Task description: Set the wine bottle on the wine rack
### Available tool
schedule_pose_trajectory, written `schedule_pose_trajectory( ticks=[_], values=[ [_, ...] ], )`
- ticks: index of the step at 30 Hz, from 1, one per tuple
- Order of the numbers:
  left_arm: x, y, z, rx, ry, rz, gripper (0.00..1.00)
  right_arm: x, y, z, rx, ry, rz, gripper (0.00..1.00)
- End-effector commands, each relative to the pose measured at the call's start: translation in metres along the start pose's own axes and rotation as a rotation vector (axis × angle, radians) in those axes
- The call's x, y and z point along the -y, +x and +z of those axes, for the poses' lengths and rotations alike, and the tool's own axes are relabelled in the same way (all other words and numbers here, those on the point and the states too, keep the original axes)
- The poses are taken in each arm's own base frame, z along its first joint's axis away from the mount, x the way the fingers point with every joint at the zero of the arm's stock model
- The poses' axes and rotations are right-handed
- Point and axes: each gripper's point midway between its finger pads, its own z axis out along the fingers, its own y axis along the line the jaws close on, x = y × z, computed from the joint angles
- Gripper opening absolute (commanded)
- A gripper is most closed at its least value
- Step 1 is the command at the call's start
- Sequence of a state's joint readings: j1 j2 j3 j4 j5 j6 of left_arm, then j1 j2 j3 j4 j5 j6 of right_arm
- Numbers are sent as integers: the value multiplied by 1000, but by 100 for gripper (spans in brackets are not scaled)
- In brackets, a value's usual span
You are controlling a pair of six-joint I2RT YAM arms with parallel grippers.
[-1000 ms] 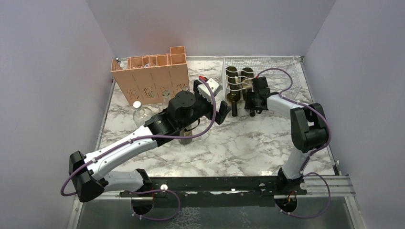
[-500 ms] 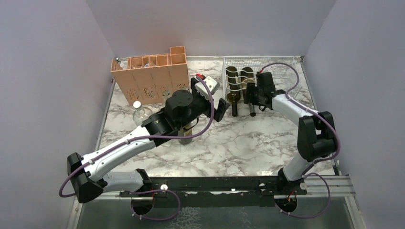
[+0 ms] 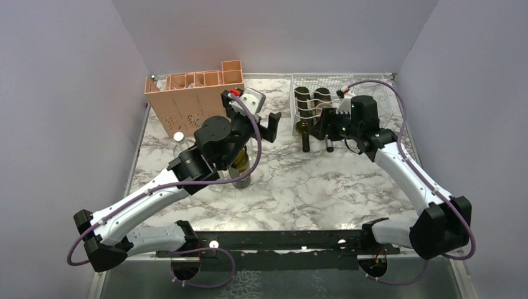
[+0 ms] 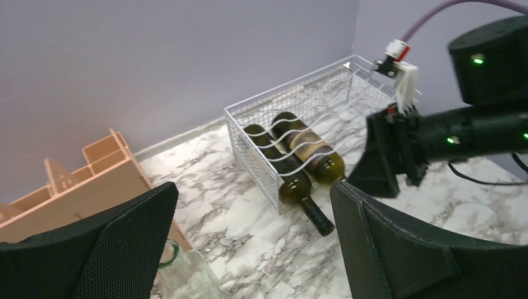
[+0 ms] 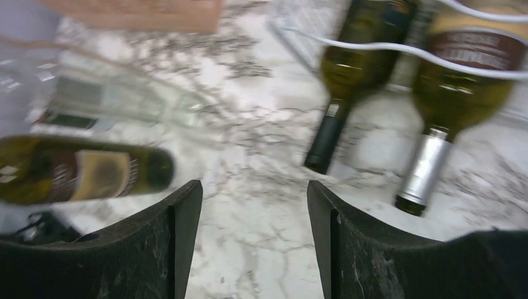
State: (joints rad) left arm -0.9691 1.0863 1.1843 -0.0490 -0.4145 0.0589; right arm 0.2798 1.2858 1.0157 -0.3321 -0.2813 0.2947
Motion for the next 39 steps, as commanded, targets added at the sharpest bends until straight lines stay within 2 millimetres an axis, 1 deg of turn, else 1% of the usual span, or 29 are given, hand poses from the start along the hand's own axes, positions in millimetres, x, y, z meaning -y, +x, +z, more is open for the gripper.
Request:
schedule_pose_trajectory(
  ticks=[1, 7, 8, 11, 15, 20, 24, 28, 29, 32, 34, 39],
  values=[
    [-33, -43, -20, 113, -126, -11, 99, -83, -9, -26, 71, -327, -139, 65],
    [-63, -71, -49, 240, -235, -83, 99, -170, -15, -42, 178, -535, -283, 68],
    [-67, -74, -54, 265, -249, -97, 99, -185, -19, -45, 209, -566, -306, 69],
    [-79, -78, -66, 299, -291, -128, 99, -221, -22, -46, 247, -625, -353, 69],
    [-92, -81, -81, 311, -335, -140, 99, -257, -20, -43, 275, -689, -405, 70],
    [-100, -82, -92, 314, -358, -146, 99, -290, -5, -31, 258, -719, -484, 71],
    [-102, -82, -96, 316, -361, -146, 99, -306, 3, -18, 254, -721, -534, 71],
    [-103, -82, -97, 312, -361, -143, 99, -312, 9, 2, 226, -693, -551, 70],
    [-103, -82, -97, 312, -361, -142, 99, -314, 11, 5, 218, -688, -557, 69],
    [-103, -81, -98, 309, -360, -142, 99, -317, 18, 15, 199, -680, -570, 62],
    [-102, -80, -97, 304, -357, -139, 99, -317, 20, 19, 195, -677, -581, 55],
    [-101, -76, -97, 292, -350, -136, 99, -317, 19, 19, 221, -657, -615, 38]
  ],
)
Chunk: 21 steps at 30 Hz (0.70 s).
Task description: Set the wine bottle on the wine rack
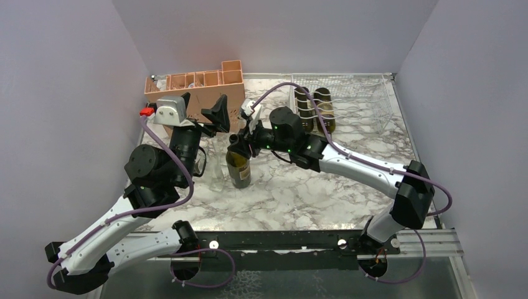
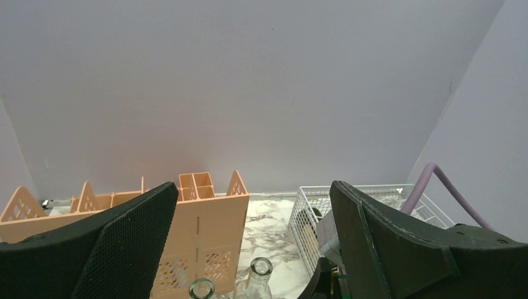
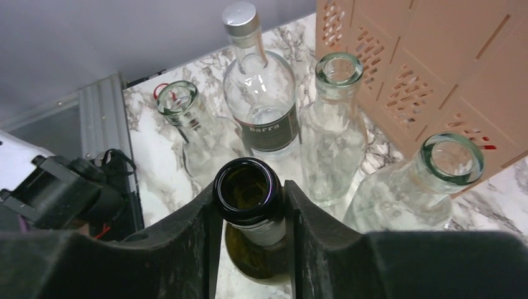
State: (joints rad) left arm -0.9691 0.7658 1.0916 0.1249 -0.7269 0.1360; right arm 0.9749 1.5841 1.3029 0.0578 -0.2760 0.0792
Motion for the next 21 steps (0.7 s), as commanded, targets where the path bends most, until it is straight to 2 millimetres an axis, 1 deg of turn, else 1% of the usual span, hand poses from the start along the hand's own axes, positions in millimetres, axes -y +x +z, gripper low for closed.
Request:
schedule_pose_trajectory(
  ticks=[1, 5, 9, 13, 17, 18, 21],
  values=[
    [-3, 6, -3, -18, -7, 14, 99, 3, -19, -1, 47, 44, -70, 34],
    [-1, 11, -3, -30, 2, 18, 99, 6, -27, -12, 76, 85, -105, 23],
    [1, 17, -3, -44, 8, 21, 99, 9, -40, -28, 117, 127, -129, 17],
    [5, 25, -3, -62, 23, 18, 99, 14, -48, -49, 146, 188, -129, 12],
    [15, 44, -4, -87, 63, 18, 99, 24, -50, -77, 166, 287, -98, 8],
    [19, 50, -4, -94, 80, 21, 99, 27, -52, -88, 180, 321, -87, 8],
    [30, 73, -4, -129, 122, 24, 99, 42, -46, -116, 190, 447, -35, 4]
  ],
)
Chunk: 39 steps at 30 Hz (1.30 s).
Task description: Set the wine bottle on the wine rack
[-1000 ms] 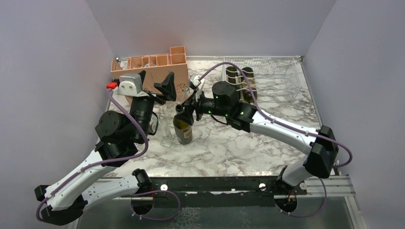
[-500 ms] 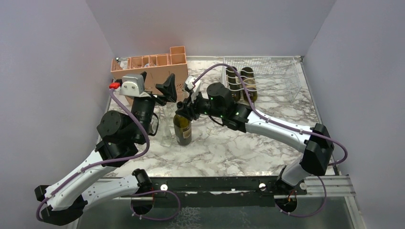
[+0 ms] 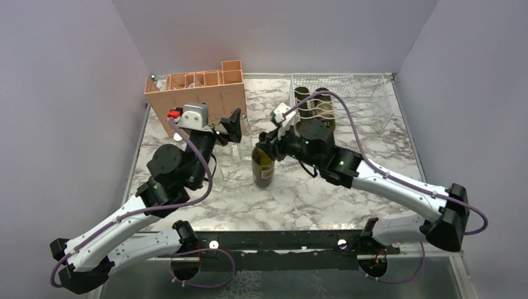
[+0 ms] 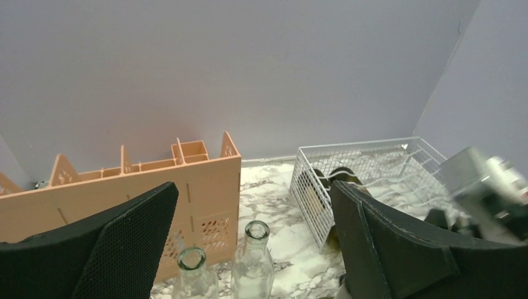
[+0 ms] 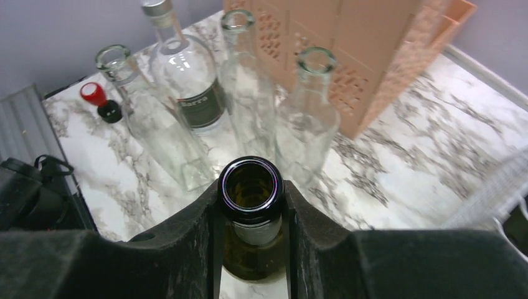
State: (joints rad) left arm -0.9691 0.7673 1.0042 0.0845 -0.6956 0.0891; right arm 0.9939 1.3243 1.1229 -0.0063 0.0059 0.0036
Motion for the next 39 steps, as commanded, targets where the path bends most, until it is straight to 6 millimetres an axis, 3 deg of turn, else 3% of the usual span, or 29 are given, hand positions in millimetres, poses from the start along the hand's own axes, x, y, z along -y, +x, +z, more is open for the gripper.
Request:
schedule_pose_trajectory(
  ticks=[1, 4, 10, 15, 20, 24, 35, 39],
  values=[
    [26, 34, 3, -46, 102, -4, 99, 38, -39, -45, 143, 236, 80, 3],
    [43, 63, 3, -88, 177, 10, 99, 55, -32, -69, 142, 341, 136, 1],
    [83, 147, -7, -205, 362, 31, 99, 76, -22, -108, 159, 490, 244, 1],
    [117, 181, -25, -239, 561, -14, 99, 87, -18, -126, 163, 566, 295, 1],
    [159, 192, -56, -268, 864, -2, 99, 89, -20, -136, 166, 590, 323, 1],
    [176, 194, -72, -270, 1004, -2, 99, 87, -32, -144, 197, 573, 350, 1],
    [175, 224, -38, -326, 853, 1, 99, 67, -61, -154, 276, 426, 371, 1],
    [182, 228, -36, -335, 867, -17, 99, 60, -66, -157, 298, 380, 373, 1]
  ],
)
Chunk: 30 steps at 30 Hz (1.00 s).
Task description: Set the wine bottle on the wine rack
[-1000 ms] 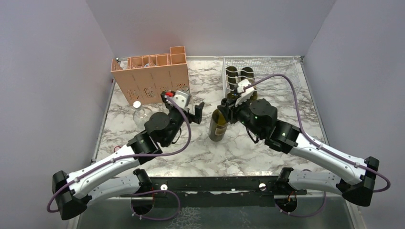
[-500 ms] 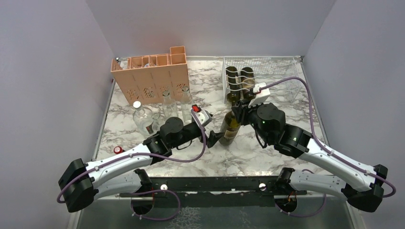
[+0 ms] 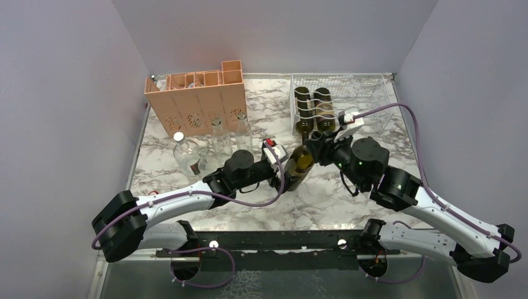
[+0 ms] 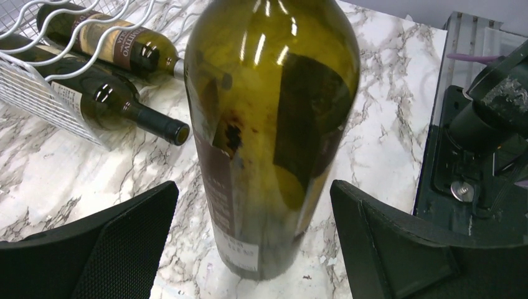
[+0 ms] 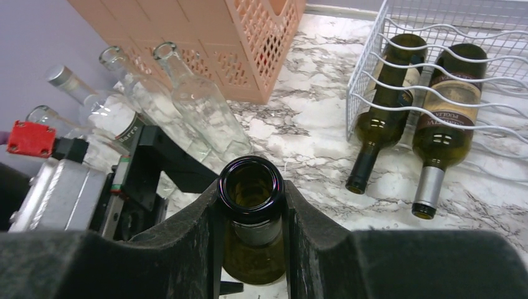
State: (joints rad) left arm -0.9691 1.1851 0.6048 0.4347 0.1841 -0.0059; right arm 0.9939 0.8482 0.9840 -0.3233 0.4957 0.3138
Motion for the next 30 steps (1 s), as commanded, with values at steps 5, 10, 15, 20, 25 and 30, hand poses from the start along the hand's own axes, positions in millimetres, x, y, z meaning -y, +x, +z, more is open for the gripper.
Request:
schedule_pose_trajectory(
  ticks=[5, 10, 15, 20, 25, 30],
  values=[
    [6, -32, 18, 98, 47, -18, 99, -29, -62, -21, 180, -167, 131, 1],
    [8, -28, 24, 113, 65, -11, 99, -34, -66, -24, 195, -194, 144, 1],
    [6, -35, 27, 157, 60, 29, 90, -34, -67, -26, 192, -197, 146, 1],
    [-18, -56, 27, 232, -77, 62, 53, -32, -68, -33, 177, -205, 145, 2],
    [-16, -78, 26, 314, -58, 236, 8, -31, -61, -41, 117, -208, 145, 22],
    [-22, -83, 31, 312, -67, 450, 0, -28, -47, -55, 18, -224, 103, 63]
  ],
)
